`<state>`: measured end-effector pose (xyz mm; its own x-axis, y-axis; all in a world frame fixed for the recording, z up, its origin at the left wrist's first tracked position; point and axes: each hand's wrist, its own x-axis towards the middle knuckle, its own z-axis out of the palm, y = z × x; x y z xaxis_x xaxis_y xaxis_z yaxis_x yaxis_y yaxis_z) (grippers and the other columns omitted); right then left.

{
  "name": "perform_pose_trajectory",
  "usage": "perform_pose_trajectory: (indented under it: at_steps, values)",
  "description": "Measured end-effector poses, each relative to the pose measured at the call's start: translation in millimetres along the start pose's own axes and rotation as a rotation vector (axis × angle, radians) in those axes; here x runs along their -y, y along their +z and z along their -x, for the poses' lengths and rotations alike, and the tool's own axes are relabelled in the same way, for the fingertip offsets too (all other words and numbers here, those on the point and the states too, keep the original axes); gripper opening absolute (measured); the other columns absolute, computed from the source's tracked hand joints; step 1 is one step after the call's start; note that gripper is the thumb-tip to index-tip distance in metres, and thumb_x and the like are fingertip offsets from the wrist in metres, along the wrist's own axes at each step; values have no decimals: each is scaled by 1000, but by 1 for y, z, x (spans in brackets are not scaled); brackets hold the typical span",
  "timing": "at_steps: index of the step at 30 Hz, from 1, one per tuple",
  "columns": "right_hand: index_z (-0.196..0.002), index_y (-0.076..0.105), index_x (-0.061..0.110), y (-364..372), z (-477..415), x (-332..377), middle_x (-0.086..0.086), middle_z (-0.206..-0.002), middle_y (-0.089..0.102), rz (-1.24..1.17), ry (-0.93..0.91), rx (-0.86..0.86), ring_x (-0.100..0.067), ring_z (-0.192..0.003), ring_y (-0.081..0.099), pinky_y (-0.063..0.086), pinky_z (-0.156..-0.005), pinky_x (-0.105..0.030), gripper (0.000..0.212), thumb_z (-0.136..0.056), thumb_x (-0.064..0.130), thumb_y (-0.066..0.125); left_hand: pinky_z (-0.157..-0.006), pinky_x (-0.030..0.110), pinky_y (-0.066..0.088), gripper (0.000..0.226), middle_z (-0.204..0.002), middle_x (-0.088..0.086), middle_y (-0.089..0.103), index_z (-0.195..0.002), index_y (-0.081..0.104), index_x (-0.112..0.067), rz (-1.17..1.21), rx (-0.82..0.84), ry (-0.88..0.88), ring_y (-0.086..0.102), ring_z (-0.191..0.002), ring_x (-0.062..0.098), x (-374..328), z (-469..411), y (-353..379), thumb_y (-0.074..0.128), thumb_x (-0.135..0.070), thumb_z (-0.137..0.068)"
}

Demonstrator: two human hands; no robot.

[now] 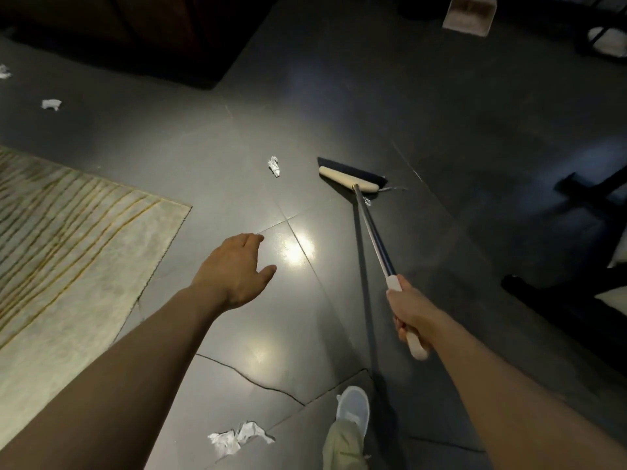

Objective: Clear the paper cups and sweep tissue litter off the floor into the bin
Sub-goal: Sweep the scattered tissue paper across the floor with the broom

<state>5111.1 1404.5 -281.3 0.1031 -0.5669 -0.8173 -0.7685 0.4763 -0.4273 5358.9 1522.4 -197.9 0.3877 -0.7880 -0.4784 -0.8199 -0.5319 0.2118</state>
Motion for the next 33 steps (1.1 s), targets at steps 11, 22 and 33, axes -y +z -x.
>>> perform_pose_trajectory:
  at_steps: [11,22,33]
  values:
    - [-142,37,23,127,170,-144,-9,-87,52,-89,0,-67,-15,-66,50,43,-57,-27,42,-100,28,38,-113,33,23,63,-154,6,25,-148,21,-13,-88,63,180,22,-142,22,37,131,52,44,-42,-96]
    - [-141,41,38,94,193,-132,-7,-54,44,-364,-49,-237,-11,-37,38,34,-33,-19,46,-99,20,44,-112,31,22,62,-154,5,24,-148,21,-13,-70,48,263,20,-142,21,37,163,56,44,-39,-97]
    - [-133,47,31,27,149,-96,-7,-64,44,-365,-88,-270,-12,-49,39,35,-35,-19,37,-100,16,41,-112,30,23,62,-154,5,26,-148,21,-13,-92,49,221,22,-141,21,26,134,51,43,-40,-97]
